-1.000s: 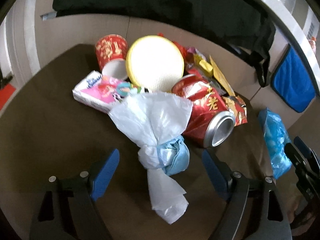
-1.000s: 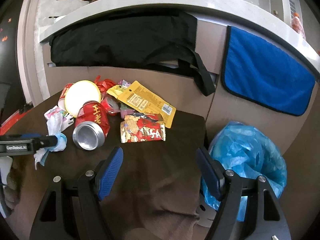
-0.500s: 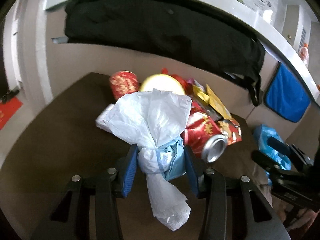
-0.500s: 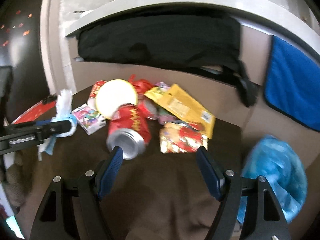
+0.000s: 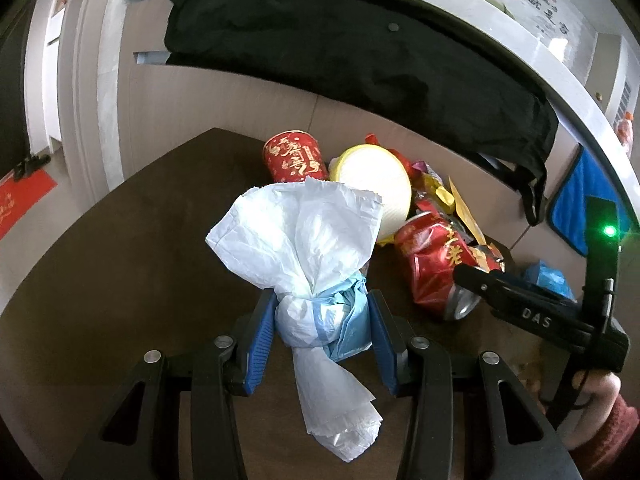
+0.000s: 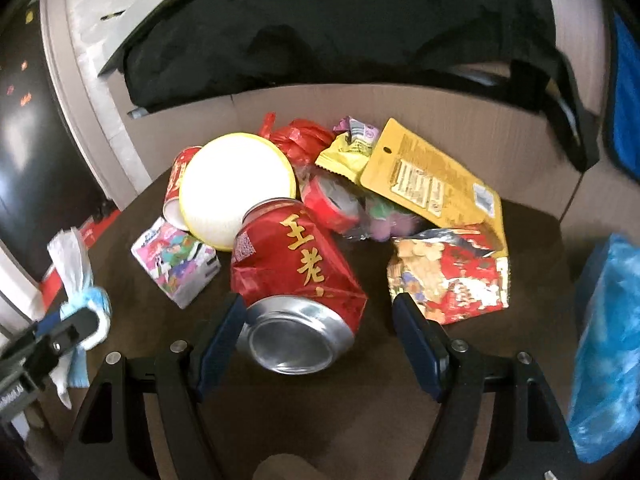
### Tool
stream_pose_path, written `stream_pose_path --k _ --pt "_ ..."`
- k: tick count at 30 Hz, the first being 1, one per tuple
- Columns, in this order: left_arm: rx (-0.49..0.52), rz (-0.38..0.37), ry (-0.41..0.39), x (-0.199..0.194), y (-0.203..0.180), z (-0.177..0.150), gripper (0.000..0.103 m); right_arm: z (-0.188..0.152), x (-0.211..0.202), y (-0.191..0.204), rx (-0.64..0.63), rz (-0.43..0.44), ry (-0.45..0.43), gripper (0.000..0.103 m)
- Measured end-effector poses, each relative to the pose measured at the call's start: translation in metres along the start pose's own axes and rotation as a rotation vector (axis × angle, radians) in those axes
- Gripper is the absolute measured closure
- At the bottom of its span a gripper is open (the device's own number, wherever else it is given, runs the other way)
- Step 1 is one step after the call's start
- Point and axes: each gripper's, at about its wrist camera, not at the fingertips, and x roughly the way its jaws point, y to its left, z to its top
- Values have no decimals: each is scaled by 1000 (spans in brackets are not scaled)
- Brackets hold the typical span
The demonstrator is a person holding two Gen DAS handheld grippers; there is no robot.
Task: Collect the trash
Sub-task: 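Carry the bag bundle and red can to the blue bin and release both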
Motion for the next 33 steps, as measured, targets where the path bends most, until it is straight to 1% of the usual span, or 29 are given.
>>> stream_pose_path --k 1,5,6,7,9,11,13,15,18,22,24,27,30,31,33 --pt "-5 0 2 1 1 0 57 1 5 1 8 -11 9 30" --pt "-17 0 14 5 4 -3 57 1 21 6 12 -6 55 31" --pt "-17 0 16 6 3 -3 57 -1 22 8 6 -7 59 39" --pt "-15 -1 16 5 2 -2 57 -1 21 8 3 -2 55 39" --pt "-7 -1 9 3 1 -1 57 -2 15 8 -1 -12 36 40" --pt "2 -5 3 0 -3 2 57 -1 1 8 -15 -18 -5 40" --pt "5 -16 -1 -4 -11 6 57 2 -15 7 -30 -22 -36 40" --pt "23 -37 -22 -13 -25 14 57 7 -33 3 -34 -12 -59 41" --pt "71 -69 -69 -27 -53 27 57 16 -64 -8 -35 -5 -100 41" --pt "117 -126 -104 -39 -95 38 57 23 -114 -35 -14 0 -185 41" --pt "153 -152 -124 -44 -121 42 57 23 -134 -48 -15 -11 -217 41" --pt "201 -198 -156 -51 -158 44 57 23 -174 -75 -27 -76 -282 41" --pt "251 -249 -194 -55 -199 45 57 20 -207 -106 -17 -133 -323 41" --pt "262 -264 -193 -54 -211 45 57 19 -215 -113 -14 -151 -333 41" --pt "282 -323 -173 -48 -238 44 57 15 -232 -132 -6 -203 -353 41"
